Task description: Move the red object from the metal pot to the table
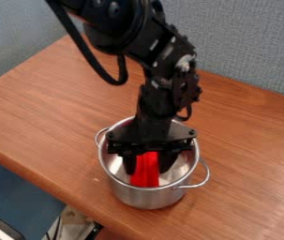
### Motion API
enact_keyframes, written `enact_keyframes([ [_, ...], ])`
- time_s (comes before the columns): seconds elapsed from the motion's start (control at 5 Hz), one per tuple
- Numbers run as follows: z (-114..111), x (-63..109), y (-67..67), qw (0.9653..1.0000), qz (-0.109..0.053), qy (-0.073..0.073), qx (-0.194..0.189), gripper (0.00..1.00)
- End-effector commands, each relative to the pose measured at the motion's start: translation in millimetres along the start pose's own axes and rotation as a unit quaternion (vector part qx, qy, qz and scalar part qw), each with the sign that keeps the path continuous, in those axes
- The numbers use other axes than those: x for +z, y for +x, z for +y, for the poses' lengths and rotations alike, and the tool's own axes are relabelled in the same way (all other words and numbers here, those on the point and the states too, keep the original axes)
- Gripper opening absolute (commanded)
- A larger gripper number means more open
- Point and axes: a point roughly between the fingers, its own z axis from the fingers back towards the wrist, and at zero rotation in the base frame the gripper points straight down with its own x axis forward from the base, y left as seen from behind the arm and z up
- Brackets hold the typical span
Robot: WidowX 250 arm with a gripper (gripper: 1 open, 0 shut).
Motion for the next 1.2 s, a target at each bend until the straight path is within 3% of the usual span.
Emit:
enact_keyframes([
  [0.0, 0, 4.2, 5.1, 1.0, -0.008, -0.003, -0.002, 0.0],
  [1.0, 0, 46.4, 18.5, 0.9992, -0.012, -0.037, -0.007, 0.0],
])
